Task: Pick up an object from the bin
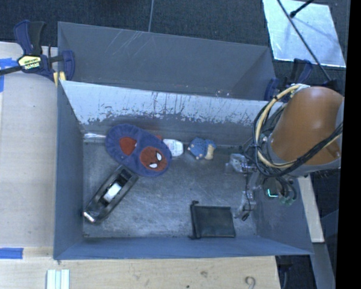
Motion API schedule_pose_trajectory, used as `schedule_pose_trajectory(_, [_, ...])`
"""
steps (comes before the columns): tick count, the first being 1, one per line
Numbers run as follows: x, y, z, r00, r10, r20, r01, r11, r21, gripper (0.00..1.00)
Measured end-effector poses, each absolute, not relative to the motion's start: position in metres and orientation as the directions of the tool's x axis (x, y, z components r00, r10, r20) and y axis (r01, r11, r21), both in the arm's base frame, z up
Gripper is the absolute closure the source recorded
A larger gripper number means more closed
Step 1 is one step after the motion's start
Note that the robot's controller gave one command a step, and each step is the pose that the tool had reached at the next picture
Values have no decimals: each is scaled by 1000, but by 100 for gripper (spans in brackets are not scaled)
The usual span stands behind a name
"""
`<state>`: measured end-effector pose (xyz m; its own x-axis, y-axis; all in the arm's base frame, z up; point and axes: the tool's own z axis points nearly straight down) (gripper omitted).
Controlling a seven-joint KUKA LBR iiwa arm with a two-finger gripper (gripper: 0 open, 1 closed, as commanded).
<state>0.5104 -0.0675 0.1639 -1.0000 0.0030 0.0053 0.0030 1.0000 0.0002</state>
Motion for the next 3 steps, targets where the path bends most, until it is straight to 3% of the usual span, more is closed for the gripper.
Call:
schedule_pose_trajectory(1, [497, -49, 70, -990, -144, 5, -144, 990, 2, 0])
schedule_pose_trajectory(2, [499, -50, 74, -989, -145, -2, -145, 989, -1, 100])
schedule_pose_trajectory(3, [507, -41, 207, -988, -154, -12, -154, 988, -3, 100])
